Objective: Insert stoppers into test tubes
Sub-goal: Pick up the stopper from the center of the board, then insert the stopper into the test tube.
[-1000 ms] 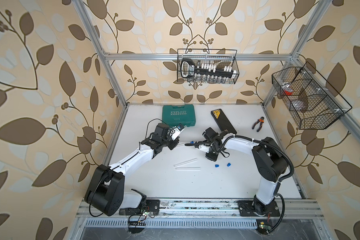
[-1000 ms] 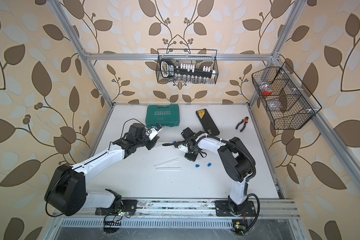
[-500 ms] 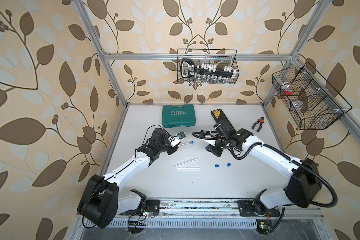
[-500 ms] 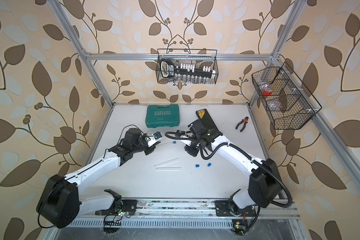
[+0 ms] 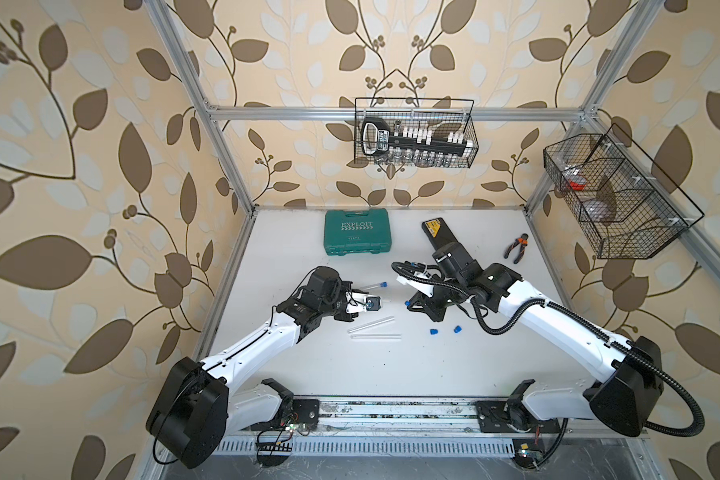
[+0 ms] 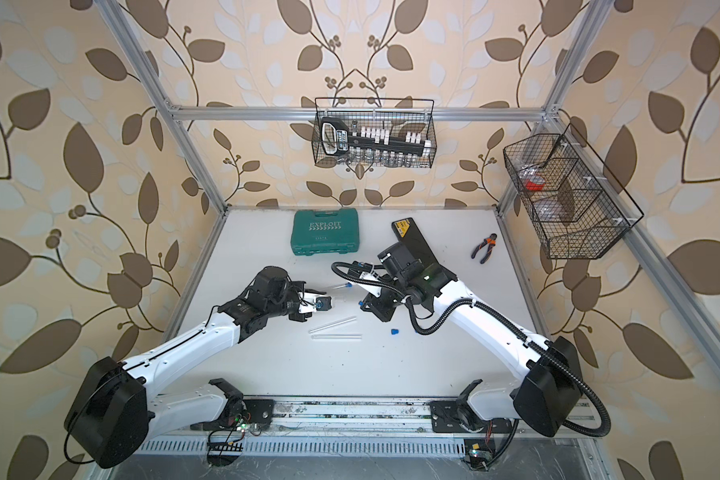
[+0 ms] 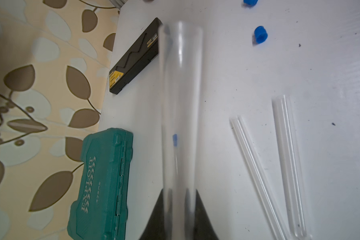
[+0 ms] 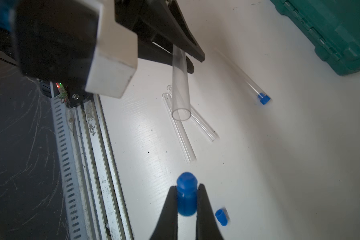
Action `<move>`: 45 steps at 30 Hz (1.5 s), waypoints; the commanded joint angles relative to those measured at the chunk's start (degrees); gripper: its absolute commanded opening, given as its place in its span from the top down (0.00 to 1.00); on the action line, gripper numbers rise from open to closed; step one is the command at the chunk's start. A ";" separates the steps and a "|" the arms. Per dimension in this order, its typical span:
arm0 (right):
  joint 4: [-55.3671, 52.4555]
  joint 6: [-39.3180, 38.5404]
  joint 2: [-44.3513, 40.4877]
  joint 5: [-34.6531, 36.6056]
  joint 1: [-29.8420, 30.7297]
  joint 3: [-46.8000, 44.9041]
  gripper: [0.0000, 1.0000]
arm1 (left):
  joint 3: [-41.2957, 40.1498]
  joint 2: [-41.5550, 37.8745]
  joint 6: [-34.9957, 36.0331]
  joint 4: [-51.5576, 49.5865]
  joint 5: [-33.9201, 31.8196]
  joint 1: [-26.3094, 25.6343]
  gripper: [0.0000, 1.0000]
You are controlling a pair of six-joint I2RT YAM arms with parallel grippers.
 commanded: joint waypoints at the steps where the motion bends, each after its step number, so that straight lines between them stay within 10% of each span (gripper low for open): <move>1: -1.41 0.95 1.57 -3.84 1.10 1.50 1.00 | -0.68 -1.31 6.62 2.85 -1.50 -1.73 1.00; 45: -2.58 0.46 5.84 -1.79 3.00 4.96 1.00 | -2.27 -2.88 10.46 6.11 -1.16 -4.60 1.00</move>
